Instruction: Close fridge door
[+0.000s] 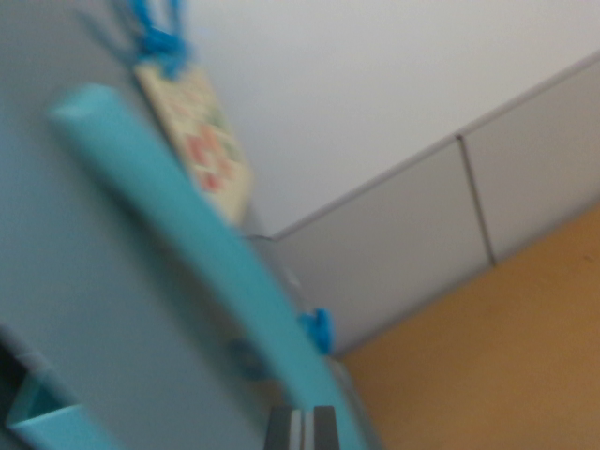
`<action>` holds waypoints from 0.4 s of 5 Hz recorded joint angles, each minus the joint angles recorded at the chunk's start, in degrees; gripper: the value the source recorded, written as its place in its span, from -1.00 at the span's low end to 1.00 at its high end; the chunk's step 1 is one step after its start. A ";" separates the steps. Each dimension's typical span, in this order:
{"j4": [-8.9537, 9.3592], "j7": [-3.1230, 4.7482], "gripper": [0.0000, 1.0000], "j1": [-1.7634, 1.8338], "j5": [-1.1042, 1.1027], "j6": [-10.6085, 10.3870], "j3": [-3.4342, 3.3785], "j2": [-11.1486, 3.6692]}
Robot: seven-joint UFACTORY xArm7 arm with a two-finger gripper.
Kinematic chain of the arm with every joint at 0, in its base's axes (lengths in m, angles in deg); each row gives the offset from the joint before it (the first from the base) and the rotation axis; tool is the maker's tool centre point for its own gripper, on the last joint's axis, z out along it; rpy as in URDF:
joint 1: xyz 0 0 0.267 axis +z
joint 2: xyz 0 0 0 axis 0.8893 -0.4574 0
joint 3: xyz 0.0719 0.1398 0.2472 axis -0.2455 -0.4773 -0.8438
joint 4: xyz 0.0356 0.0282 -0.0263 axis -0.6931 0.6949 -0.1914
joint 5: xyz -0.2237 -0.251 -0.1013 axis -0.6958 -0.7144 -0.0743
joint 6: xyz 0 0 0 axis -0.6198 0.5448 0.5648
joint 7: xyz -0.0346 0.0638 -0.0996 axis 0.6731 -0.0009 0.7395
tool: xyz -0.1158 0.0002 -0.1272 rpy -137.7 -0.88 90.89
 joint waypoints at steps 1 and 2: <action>-1.54 0.00 1.00 0.00 0.00 -0.01 1.02 -3.69; -1.54 0.00 1.00 0.00 0.00 -0.01 1.02 -3.69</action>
